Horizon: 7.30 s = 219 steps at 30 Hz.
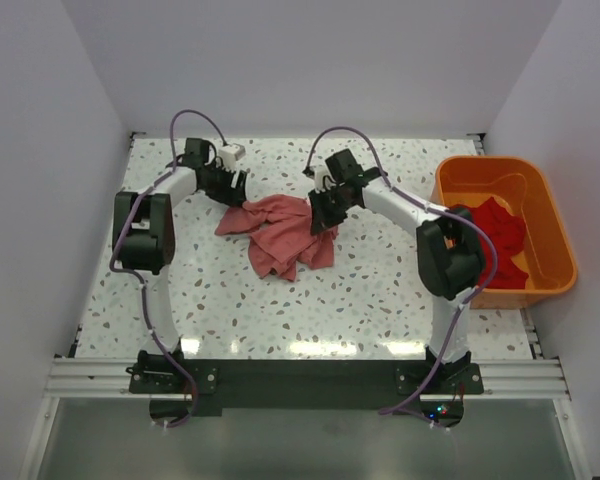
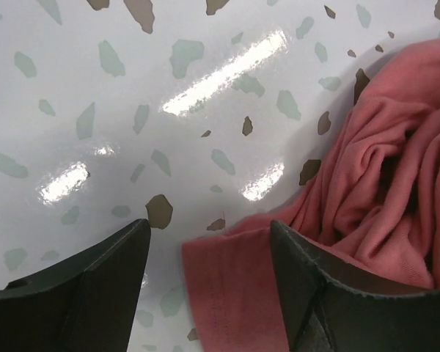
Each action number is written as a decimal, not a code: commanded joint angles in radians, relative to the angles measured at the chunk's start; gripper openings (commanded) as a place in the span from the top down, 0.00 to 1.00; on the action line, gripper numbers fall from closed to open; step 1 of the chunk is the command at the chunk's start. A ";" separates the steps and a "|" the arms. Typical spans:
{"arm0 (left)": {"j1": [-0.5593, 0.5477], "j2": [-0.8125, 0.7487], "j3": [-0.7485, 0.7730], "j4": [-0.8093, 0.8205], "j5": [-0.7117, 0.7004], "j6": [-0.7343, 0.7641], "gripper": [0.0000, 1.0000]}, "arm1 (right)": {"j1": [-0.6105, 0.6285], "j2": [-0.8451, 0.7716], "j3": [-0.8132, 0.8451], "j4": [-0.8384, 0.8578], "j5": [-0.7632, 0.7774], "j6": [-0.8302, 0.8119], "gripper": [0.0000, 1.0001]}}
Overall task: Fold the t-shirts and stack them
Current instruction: Flatten the tshirt out
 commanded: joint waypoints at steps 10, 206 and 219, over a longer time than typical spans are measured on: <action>0.021 -0.052 -0.027 -0.100 0.012 0.094 0.94 | -0.109 -0.126 0.105 -0.144 -0.010 -0.183 1.00; 0.252 -0.555 -0.357 -0.407 0.087 0.601 0.29 | -0.087 -0.076 -0.021 -0.548 -0.160 -0.364 1.00; 0.266 -0.674 -0.438 -0.540 0.328 0.891 0.30 | -0.050 -0.388 -0.421 -0.819 0.032 -0.746 0.71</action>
